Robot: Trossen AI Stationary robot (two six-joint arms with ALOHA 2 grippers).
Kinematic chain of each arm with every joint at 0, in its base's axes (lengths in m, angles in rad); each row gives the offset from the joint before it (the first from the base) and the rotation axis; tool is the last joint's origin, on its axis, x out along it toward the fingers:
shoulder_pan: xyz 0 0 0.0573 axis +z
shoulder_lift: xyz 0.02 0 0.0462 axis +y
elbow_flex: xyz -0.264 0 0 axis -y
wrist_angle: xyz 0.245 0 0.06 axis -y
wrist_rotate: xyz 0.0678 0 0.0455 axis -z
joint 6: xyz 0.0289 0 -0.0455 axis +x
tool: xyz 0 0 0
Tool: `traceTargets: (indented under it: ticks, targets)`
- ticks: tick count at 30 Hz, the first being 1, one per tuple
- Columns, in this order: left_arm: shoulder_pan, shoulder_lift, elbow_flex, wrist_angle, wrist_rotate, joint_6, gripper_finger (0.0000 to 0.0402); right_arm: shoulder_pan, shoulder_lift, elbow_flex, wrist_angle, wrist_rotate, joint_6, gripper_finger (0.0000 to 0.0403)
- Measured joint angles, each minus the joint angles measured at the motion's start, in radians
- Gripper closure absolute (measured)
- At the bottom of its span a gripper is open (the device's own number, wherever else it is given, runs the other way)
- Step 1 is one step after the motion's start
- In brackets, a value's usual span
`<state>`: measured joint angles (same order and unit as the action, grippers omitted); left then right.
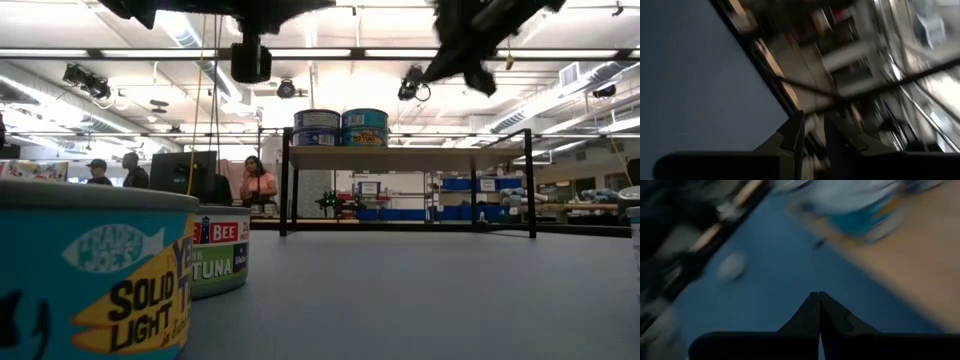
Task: Stack canned seafood by type on shelf
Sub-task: Put the green tuna on the shelf
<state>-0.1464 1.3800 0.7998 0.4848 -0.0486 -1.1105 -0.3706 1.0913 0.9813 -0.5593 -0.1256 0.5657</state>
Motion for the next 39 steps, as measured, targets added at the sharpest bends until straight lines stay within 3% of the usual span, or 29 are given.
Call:
traceTargets:
  ticks: [3,5,11,16,21,23,26,30,35,39]
  targets:
    - [-0.023,0.0,0.0,-0.007,0.147,0.003,0.0323,0.094,-0.072,0.0,-0.087,-0.122,-0.014,0.0394]
    - [-0.055,-0.001,0.0,-0.019,0.228,0.001,0.0323,0.184,-0.098,-0.004,-0.134,-0.14,0.015,0.0395]
    - [-0.229,-0.006,0.0,-0.154,0.258,-0.086,0.0331,0.457,-0.118,-0.077,-0.14,0.023,0.14,0.0394]
    - [-0.403,-0.006,0.0,-0.248,0.102,-0.153,0.0358,0.589,-0.082,-0.147,-0.057,0.149,0.214,0.0395]
    - [-0.537,-0.007,0.0,-0.373,-0.194,-0.219,0.0389,0.632,-0.027,-0.203,0.066,0.159,0.25,0.0391]
    - [-0.567,-0.007,0.0,-0.445,-0.269,-0.264,0.0397,0.639,-0.005,-0.22,0.11,0.158,0.254,0.039]
    - [-0.594,0.015,0.02,-0.579,-0.29,-0.312,0.0398,0.648,0.023,-0.238,0.163,0.157,0.254,0.0392]
    - [-0.608,0.077,0.134,-0.758,-0.283,-0.256,0.0399,0.659,0.059,-0.24,0.17,0.158,0.253,0.0394]
    - [-0.608,0.182,0.276,-0.796,-0.268,-0.111,0.04,0.669,0.094,-0.24,0.178,0.159,0.247,0.0389]
    - [-0.602,0.277,0.326,-0.809,-0.253,-0.099,0.04,0.671,0.108,-0.241,0.188,0.159,0.245,0.0389]
